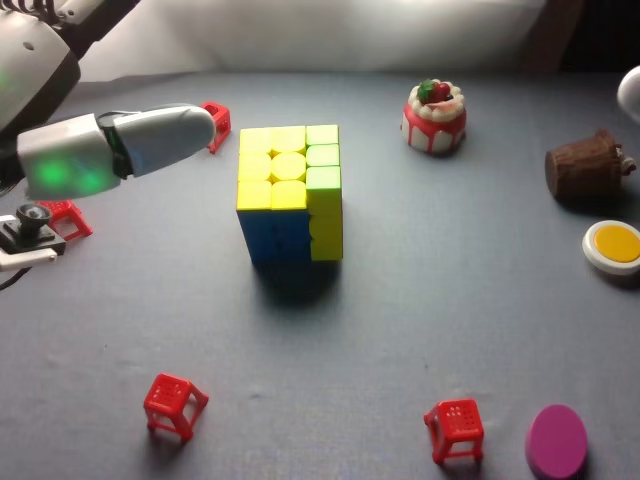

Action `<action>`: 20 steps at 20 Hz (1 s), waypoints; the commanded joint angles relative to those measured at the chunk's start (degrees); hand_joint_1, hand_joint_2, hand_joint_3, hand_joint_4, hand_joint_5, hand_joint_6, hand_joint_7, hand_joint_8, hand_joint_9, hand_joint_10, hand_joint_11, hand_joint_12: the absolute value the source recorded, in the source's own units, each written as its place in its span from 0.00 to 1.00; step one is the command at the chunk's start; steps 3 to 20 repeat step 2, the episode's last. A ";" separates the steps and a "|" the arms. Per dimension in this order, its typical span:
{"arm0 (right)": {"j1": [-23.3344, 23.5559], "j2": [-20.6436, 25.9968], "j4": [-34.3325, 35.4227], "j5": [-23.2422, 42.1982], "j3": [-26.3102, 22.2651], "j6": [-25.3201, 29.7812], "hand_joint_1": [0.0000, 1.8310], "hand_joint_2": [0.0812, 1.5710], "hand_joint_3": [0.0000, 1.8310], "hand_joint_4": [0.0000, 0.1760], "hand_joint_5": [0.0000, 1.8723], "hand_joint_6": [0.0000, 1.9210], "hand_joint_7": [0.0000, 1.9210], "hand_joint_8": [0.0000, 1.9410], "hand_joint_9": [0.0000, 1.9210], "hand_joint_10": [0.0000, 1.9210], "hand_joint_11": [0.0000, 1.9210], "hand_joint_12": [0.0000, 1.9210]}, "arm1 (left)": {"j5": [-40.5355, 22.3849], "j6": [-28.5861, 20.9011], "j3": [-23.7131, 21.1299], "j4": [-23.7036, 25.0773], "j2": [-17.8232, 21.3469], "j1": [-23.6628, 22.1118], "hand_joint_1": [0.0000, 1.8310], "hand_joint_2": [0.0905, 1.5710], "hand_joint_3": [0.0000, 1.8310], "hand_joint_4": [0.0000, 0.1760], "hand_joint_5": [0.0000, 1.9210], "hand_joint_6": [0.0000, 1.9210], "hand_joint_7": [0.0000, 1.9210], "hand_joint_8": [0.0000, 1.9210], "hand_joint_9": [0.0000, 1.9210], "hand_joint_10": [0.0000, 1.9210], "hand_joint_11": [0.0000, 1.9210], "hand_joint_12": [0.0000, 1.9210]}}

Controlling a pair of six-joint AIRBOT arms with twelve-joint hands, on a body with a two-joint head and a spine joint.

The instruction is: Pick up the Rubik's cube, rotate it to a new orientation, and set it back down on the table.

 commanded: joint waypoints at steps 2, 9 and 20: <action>0.55 0.52 0.74 9.12 -0.57 0.36 0.00 0.88 0.01 0.00 0.00 0.00 0.00 0.00 0.00 0.00 0.00 0.00 | -9.83 0.37 -0.67 -0.23 0.79 0.09 0.00 0.73 0.01 0.82 0.00 0.00 0.00 0.00 0.00 0.00 0.00 0.00; 0.55 0.52 0.74 9.12 -0.57 0.36 0.00 0.88 0.01 0.00 0.00 0.00 0.00 0.00 0.00 0.00 0.00 0.00 | -9.83 0.37 -0.67 -0.23 0.79 0.09 0.00 0.73 0.01 0.82 0.00 0.00 0.00 0.00 0.00 0.00 0.00 0.00; 0.55 0.52 0.74 9.12 -0.57 0.36 0.00 0.88 0.01 0.00 0.00 0.00 0.00 0.00 0.00 0.00 0.00 0.00 | -9.83 0.37 -0.67 -0.23 0.79 0.09 0.00 0.73 0.01 0.82 0.00 0.00 0.00 0.00 0.00 0.00 0.00 0.00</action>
